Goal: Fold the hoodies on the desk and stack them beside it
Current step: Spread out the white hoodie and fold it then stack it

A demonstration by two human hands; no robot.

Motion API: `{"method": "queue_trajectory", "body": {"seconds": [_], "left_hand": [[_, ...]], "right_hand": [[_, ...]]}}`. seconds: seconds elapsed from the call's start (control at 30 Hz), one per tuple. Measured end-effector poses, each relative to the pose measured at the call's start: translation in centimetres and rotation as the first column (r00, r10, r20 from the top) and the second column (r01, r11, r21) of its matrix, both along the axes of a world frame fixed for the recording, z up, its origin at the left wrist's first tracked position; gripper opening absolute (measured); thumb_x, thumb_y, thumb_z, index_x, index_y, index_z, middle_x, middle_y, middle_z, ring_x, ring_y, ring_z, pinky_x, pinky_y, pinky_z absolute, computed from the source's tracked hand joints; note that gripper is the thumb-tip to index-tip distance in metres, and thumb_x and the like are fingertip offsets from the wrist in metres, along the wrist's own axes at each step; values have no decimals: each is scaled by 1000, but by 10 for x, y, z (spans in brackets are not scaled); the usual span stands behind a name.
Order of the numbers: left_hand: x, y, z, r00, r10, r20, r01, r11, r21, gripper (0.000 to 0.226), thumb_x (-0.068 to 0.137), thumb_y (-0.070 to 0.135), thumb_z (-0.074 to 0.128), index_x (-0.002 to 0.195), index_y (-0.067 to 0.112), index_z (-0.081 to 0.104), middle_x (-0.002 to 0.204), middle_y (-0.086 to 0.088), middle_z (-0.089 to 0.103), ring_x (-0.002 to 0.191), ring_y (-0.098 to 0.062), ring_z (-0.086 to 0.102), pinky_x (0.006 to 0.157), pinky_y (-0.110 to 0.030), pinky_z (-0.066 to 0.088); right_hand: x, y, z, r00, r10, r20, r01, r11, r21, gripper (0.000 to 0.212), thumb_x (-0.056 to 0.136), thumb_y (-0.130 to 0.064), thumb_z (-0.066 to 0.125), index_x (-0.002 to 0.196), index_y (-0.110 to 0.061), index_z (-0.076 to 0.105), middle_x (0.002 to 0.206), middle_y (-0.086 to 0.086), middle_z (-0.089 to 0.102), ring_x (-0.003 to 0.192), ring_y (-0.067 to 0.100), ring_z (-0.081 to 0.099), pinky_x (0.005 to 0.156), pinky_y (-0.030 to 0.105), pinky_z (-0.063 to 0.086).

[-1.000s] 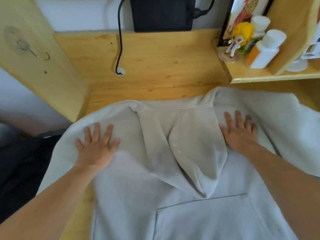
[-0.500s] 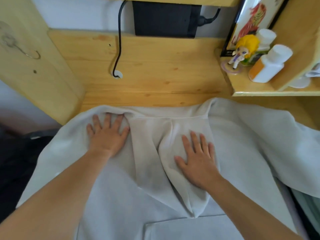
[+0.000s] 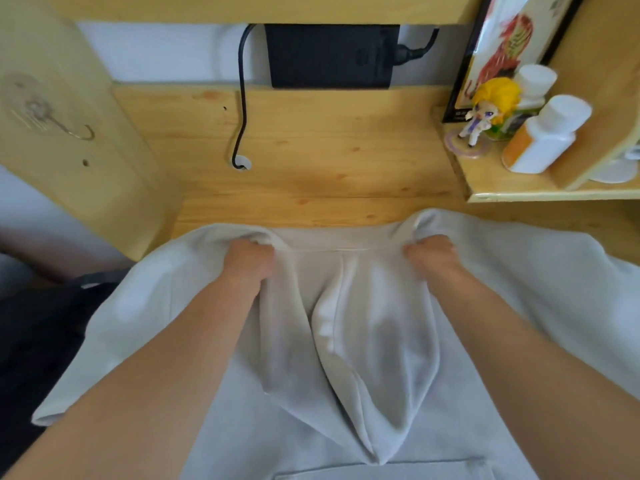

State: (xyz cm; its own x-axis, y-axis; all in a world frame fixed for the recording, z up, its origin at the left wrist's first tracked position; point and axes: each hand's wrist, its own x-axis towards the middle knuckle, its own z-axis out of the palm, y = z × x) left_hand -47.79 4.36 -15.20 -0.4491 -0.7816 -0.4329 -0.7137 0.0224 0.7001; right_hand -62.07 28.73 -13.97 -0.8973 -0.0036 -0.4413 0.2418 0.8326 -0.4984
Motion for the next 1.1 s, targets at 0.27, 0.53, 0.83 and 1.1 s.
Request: {"method": "queue_trajectory", "body": {"seconds": [0.27,0.53,0.83,1.1], "left_hand": [[-18,-7,5,974,53,-221,-50,999,17,42,105,33,51,143,15,54,134,-3,61,121,-25,56,93,-32,42],[51,76,-10,790,-487,373,592,448,-670,59,99,55,34,153,32,41,161,-12,33,148,-39,28,118,-55,24],[97,61,-28,787,-496,368,611,539,-580,60,98,50,35,145,16,50,146,-20,50,134,-43,47,106,-53,41],[119,101,-15,849,-350,396,517,708,-482,38,97,52,41,86,17,51,86,-9,58,82,-37,63,64,-43,47]], "right_hand": [[-26,-8,-24,970,58,-237,-68,997,-32,33,103,-34,46,125,-16,63,122,17,66,116,38,59,95,37,44],[62,10,-34,633,557,-537,-463,829,315,63,96,-41,45,154,-18,35,157,18,32,141,43,30,116,56,27],[74,35,-27,720,545,-428,-427,836,345,46,96,-37,48,137,-16,54,148,18,44,135,43,38,112,57,33],[122,46,-22,924,309,-224,-257,938,232,31,97,-35,61,104,-6,54,108,16,58,98,40,61,80,42,45]]}}
